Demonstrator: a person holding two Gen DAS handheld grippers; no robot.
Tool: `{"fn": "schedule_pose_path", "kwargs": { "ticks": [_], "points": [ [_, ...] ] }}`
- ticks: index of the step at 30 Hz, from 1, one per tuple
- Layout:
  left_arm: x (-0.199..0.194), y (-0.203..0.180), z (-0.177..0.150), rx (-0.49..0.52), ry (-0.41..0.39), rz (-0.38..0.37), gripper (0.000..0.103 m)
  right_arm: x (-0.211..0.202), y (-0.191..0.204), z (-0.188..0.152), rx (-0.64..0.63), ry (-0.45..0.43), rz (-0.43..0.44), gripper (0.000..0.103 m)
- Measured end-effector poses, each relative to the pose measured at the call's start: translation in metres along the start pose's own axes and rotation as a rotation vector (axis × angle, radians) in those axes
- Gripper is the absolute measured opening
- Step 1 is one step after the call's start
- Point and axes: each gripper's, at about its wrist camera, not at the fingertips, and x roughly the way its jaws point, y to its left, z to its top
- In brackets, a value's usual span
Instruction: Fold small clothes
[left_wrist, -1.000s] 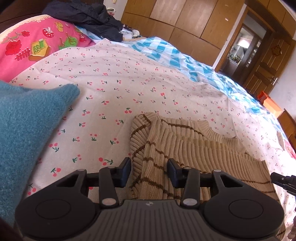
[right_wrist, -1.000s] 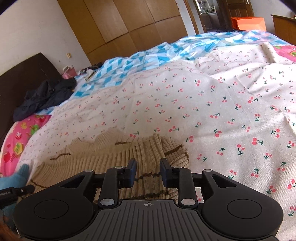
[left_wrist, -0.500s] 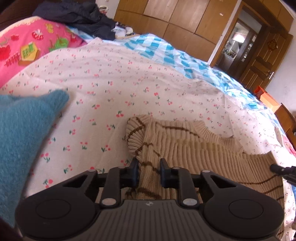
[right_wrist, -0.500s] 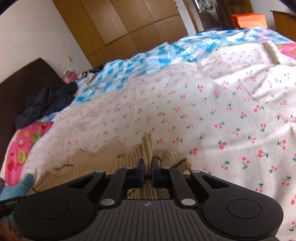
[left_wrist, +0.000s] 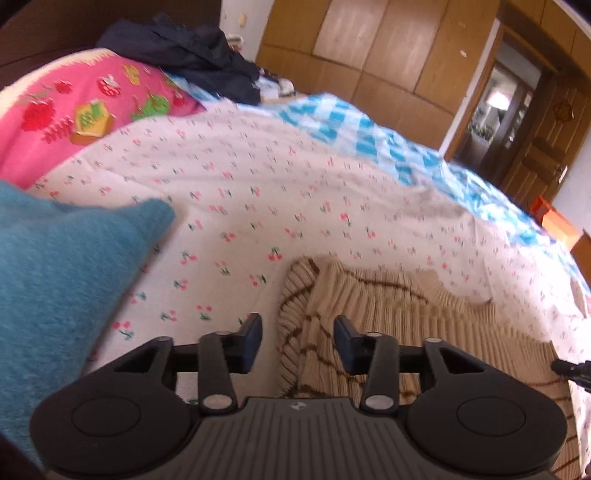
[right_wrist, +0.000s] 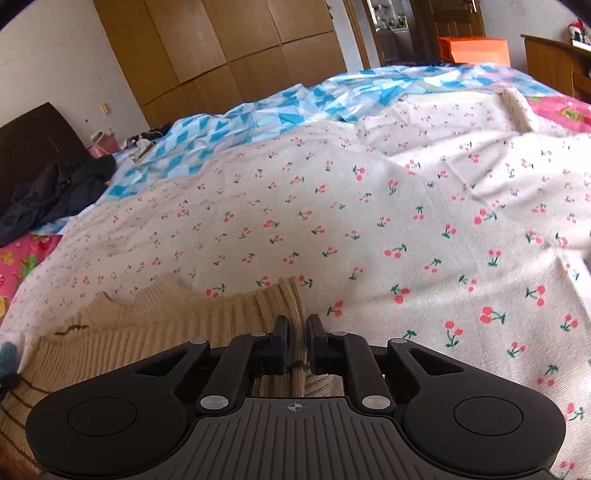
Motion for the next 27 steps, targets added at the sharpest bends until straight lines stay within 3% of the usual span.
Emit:
{"fn": "schedule_pose_path", "kwargs": {
  "ticks": [4,6,12,16,18,20,22,24,27],
  "points": [
    [-0.022,0.000,0.003,-0.054,-0.047,-0.002,0.052,-0.029,0.008,0.010,0.002,-0.095,-0.048,0.027],
    [-0.032,-0.005,-0.002,-0.058,-0.068,-0.008,0.052,-0.039,0.019,0.013,-0.012,-0.104,-0.009,0.027],
    [-0.041,-0.022,-0.025,-0.048,-0.069,-0.012,0.054,-0.023,0.098,-0.006,-0.136,0.047,0.201,0.038],
    [-0.040,-0.028,-0.033,0.034,-0.085,0.034,0.055,0.011,0.149,-0.029,-0.198,0.139,0.243,0.038],
    [-0.040,-0.023,-0.034,0.027,-0.089,0.041,0.057,0.028,0.166,-0.037,-0.220,0.189,0.247,0.038],
    [-0.036,-0.015,-0.033,-0.004,-0.071,0.034,0.059,0.042,0.181,-0.044,-0.277,0.197,0.191,0.033],
    [-0.031,-0.009,-0.033,-0.023,-0.049,0.038,0.059,0.048,0.185,-0.044,-0.297,0.189,0.155,0.009],
    [-0.030,-0.004,-0.033,-0.051,-0.042,0.021,0.059,0.046,0.182,-0.038,-0.285,0.186,0.163,0.002],
    [-0.034,-0.003,-0.032,-0.057,-0.071,0.000,0.059,0.027,0.179,-0.022,-0.255,0.117,0.179,0.002]
  ]
}}
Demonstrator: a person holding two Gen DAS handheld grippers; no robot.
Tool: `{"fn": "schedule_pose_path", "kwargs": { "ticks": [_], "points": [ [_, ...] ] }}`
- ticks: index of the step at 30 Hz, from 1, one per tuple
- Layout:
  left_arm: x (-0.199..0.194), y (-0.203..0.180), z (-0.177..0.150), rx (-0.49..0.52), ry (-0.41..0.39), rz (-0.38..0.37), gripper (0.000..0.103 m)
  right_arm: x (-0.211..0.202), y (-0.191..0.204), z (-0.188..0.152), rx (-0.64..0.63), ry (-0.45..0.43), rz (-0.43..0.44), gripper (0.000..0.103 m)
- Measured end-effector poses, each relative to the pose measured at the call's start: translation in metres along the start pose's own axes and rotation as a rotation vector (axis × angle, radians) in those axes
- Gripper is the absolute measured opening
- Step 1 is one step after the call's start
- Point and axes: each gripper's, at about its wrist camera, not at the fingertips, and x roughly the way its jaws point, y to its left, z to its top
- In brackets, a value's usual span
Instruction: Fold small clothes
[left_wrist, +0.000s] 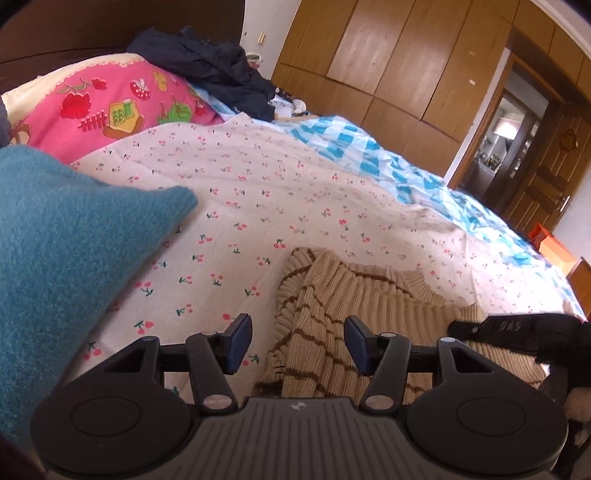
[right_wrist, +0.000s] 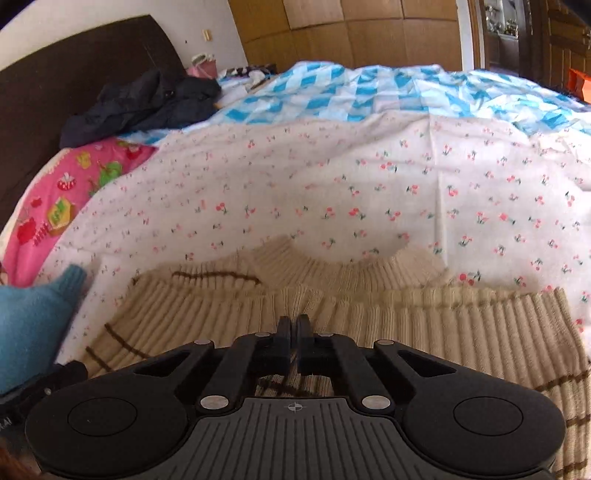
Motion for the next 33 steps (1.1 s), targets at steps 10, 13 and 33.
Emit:
{"fn": "schedule_pose_path", "kwargs": {
  "ticks": [10,13,33],
  "points": [
    [0.004,0.008,-0.001,-0.037,0.060,-0.023,0.062,0.033,-0.005,-0.003,0.048,0.070,-0.052,0.006],
    [-0.002,0.012,0.000,-0.058,0.048,-0.025,0.062,0.017,0.005,0.002,0.023,0.028,-0.066,0.013],
    [-0.007,0.024,-0.009,-0.100,0.141,-0.038,0.062,0.070,0.126,0.024,-0.064,0.194,0.215,0.004]
  ]
}}
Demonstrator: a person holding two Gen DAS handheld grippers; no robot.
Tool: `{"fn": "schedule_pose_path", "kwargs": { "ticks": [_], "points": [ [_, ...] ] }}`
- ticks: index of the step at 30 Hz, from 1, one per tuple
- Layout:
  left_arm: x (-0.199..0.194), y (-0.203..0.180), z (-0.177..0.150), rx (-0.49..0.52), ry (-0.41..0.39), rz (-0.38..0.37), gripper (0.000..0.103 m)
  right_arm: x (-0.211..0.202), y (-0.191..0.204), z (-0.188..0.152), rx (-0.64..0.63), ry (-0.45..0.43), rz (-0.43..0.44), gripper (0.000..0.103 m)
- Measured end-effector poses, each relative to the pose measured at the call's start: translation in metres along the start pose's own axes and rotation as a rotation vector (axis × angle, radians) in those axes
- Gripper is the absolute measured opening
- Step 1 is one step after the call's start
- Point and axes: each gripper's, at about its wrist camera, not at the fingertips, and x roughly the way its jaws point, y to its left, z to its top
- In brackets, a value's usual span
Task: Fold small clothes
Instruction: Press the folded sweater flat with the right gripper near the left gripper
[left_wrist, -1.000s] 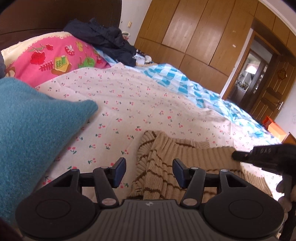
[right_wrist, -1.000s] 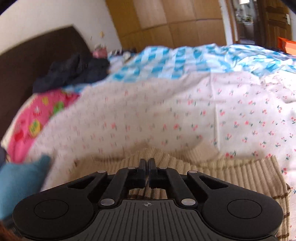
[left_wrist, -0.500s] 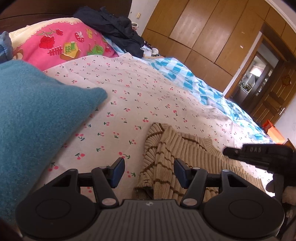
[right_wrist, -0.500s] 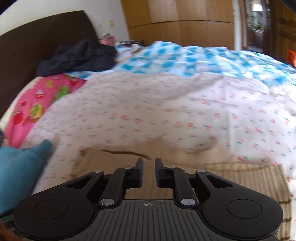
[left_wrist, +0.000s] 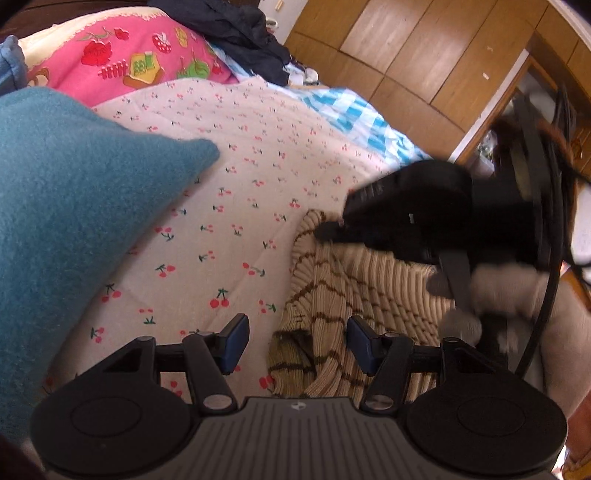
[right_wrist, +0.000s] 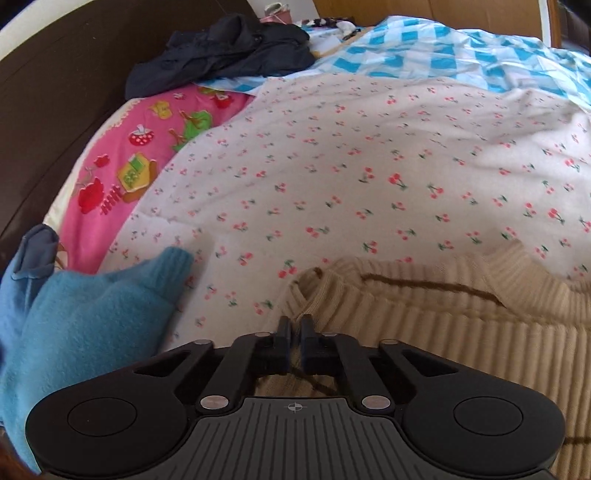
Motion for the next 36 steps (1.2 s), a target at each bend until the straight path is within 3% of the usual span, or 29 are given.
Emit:
{"fn": "schedule_pose_path", "kwargs": {
  "ticks": [6,8,10,11,18,21,24,31,34,36],
  "points": [
    [0.002,0.006,0.000,-0.039,0.022,-0.006,0.062,0.005,0.004,0.004,-0.014,0.031,-0.042,0.011],
    [0.000,0.007,0.000,-0.043,0.017,-0.010,0.062,-0.003,0.005,0.006,-0.022,0.029,-0.050,0.021],
    [0.001,0.007,-0.001,-0.042,0.024,-0.012,0.062,-0.008,0.007,0.010,-0.038,0.037,-0.041,0.049],
    [0.002,0.006,-0.001,-0.040,0.028,-0.014,0.062,-0.008,0.010,0.011,-0.054,0.055,-0.042,0.052],
    [0.005,0.007,-0.001,-0.044,0.046,-0.042,0.062,0.030,0.033,0.004,-0.198,0.164,-0.176,0.051],
    [0.006,0.007,-0.001,-0.049,0.054,-0.044,0.062,0.037,0.036,-0.001,-0.258,0.160,-0.228,0.034],
    [0.004,0.007,-0.001,-0.048,0.041,-0.065,0.062,0.024,0.028,0.000,-0.248,0.142,-0.200,0.016],
    [-0.015,0.000,-0.008,-0.063,0.022,-0.102,0.067,-0.013,0.003,0.004,-0.151,0.074,-0.102,0.013],
    [-0.031,-0.006,-0.018,-0.049,-0.017,-0.037,0.075,-0.024,-0.004,0.003,-0.134,0.050,-0.064,0.013],
    [-0.033,-0.017,-0.022,0.004,-0.059,0.039,0.088,-0.030,-0.008,0.003,-0.113,0.039,-0.039,0.013]
  ]
}}
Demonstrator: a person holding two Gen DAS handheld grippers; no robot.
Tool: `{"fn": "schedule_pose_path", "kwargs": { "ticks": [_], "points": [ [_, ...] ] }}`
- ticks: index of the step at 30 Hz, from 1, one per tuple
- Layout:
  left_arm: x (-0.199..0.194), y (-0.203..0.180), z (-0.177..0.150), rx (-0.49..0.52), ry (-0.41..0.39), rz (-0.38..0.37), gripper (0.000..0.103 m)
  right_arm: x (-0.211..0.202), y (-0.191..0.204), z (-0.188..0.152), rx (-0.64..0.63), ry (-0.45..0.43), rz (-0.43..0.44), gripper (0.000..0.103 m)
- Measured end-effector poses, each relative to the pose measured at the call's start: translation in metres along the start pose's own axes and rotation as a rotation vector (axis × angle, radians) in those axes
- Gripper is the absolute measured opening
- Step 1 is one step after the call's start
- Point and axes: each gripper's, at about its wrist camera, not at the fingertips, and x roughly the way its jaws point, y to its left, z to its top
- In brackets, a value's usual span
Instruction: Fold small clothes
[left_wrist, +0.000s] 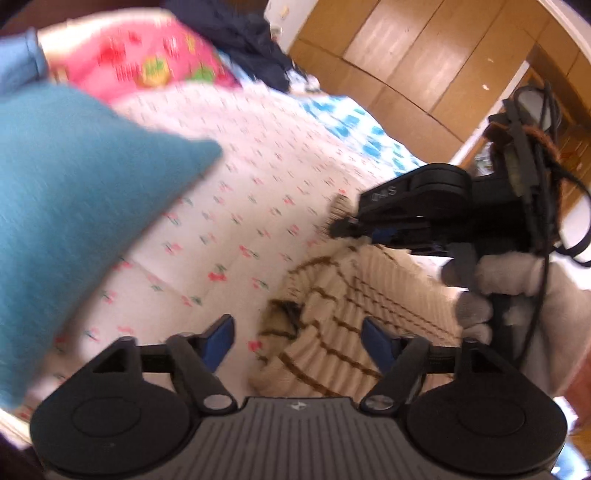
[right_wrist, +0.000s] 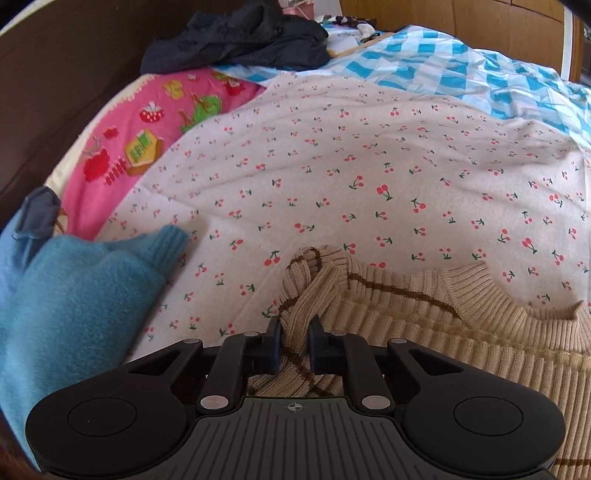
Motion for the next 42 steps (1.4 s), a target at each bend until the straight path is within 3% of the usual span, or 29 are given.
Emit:
{"fn": "schedule_pose_path", "kwargs": {
  "ticks": [5,11,12,14,18,23,30,38,42],
  "points": [
    [0.014,-0.021,-0.006,0.136,0.040,0.106,0.093,-0.015,-0.010,-0.002,0.045,-0.037,0.044,0.013],
    [0.024,-0.033,-0.008,0.198,0.042,0.082,0.089,-0.033,-0.027,-0.005,0.094,-0.068,0.084,0.013],
    [0.025,-0.033,-0.008,0.195,0.056,0.065,0.070,-0.036,-0.029,-0.005,0.102,-0.073,0.090,0.013],
    [0.026,-0.037,-0.007,0.194,0.076,0.050,0.050,-0.045,-0.037,-0.007,0.121,-0.088,0.105,0.013],
    [0.006,-0.048,-0.005,0.142,0.032,-0.005,0.027,-0.067,-0.054,-0.012,0.158,-0.127,0.137,0.013],
    [-0.017,-0.095,-0.002,0.226,-0.012,-0.116,0.026,-0.109,-0.101,-0.030,0.264,-0.211,0.174,0.013],
    [-0.017,-0.183,-0.027,0.403,0.038,-0.267,0.026,-0.161,-0.196,-0.079,0.468,-0.349,0.196,0.013],
    [0.007,-0.257,-0.092,0.635,0.171,-0.266,0.026,-0.151,-0.284,-0.157,0.692,-0.342,0.197,0.014],
    [0.009,-0.273,-0.104,0.677,0.184,-0.248,0.026,-0.144,-0.302,-0.166,0.726,-0.321,0.212,0.014]
  ]
}}
